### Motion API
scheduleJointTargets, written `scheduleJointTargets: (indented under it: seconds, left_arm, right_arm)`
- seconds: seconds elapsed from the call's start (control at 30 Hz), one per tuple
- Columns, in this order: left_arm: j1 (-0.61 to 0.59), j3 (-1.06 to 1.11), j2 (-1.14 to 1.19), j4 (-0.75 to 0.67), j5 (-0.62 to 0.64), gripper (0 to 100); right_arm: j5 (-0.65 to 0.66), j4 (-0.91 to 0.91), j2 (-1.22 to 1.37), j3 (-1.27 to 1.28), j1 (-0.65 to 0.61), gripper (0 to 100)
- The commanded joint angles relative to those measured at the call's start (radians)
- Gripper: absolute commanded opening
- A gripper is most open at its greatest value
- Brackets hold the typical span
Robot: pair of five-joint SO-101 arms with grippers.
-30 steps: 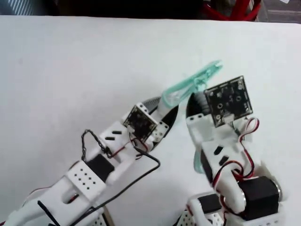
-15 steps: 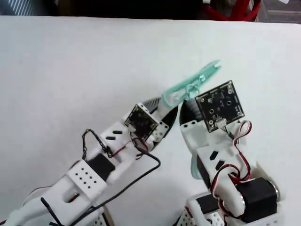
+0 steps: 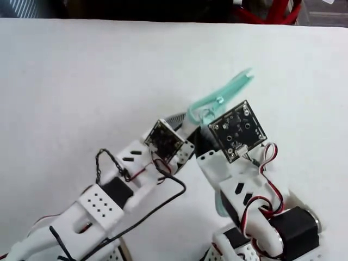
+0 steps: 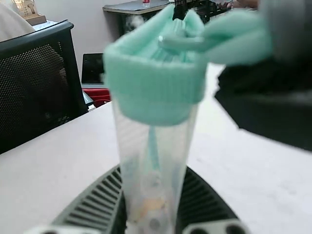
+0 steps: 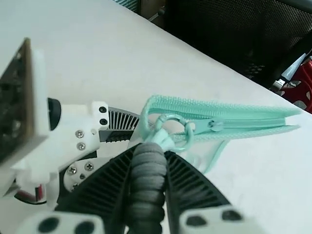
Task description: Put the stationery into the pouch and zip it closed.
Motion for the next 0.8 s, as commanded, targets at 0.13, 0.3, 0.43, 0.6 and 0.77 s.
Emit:
scheduleJointTargets:
  seconds: [0.13, 0.3, 0.43, 0.6, 0.77]
  left_arm:
    - [0.004, -0.037, -0.001, -0.020, -0.002, 2]
    - [0.002, -0.035, -0.004, -0.020, -0.002, 2]
    - [0.002, -0.034, -0.004, -0.018, -0.002, 2]
    - [0.002, -0.034, 0.001, -0.020, -0.002, 2]
    - [0.002, -0.034, 0.001, -0.020, -0.002, 2]
  right_arm:
    - [0.008, 0.124, -0.028, -0.170, -0.140, 1.9]
    - [0.061, 0.159, -0.028, -0.189, -0.229, 1.9]
    - [0.087, 0.186, -0.031, -0.193, -0.245, 1.9]
    - [0.107, 0.205, -0.105, -0.186, -0.245, 1.9]
    - [0.152, 0.248, -0.145, -0.180, -0.245, 1.9]
